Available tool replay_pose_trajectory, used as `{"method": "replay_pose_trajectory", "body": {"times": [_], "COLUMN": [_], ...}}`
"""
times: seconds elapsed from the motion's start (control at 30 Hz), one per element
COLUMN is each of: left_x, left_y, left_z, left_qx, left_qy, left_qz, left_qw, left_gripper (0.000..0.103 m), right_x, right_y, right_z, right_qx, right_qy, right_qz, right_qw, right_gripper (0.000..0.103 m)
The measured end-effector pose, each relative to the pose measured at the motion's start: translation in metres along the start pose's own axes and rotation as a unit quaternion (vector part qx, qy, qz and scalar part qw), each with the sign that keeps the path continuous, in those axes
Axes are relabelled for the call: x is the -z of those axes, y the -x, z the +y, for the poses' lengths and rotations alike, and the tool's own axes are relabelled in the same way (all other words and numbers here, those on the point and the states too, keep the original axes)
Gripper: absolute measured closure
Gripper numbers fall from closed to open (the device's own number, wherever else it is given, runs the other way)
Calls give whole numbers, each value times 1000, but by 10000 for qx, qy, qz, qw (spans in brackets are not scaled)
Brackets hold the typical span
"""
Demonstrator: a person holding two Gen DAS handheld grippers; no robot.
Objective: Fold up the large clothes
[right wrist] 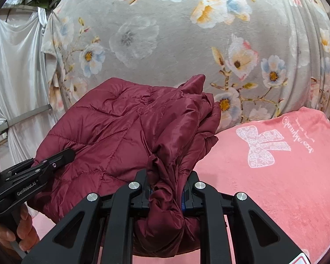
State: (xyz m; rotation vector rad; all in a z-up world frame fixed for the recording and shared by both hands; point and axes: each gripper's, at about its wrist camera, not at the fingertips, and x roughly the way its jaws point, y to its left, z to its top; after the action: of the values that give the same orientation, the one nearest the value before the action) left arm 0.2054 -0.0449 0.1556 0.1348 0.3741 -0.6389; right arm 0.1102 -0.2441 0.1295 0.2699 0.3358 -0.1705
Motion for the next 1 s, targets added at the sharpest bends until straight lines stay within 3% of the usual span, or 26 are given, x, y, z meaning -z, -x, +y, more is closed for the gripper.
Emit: {"method": "replay_pose_trajectory", "body": {"times": [0.47,1.0], "left_x": [35,88], "left_y": [-69,-130], "left_z": [26,55], "left_qx": [-103,-38], "left_qy": [-204,49], "left_qz": [85,408], "left_qw": [9997,9991], "left_gripper": [71,71], "right_x": [30,78], "right_y": [-78,-143], "right_z": [2,-1], "right_qx": [100,159], "right_qy": [231,291], "right_qz": [446,987], "right_qw": [9987,9946], "right_gripper": [87,87]}}
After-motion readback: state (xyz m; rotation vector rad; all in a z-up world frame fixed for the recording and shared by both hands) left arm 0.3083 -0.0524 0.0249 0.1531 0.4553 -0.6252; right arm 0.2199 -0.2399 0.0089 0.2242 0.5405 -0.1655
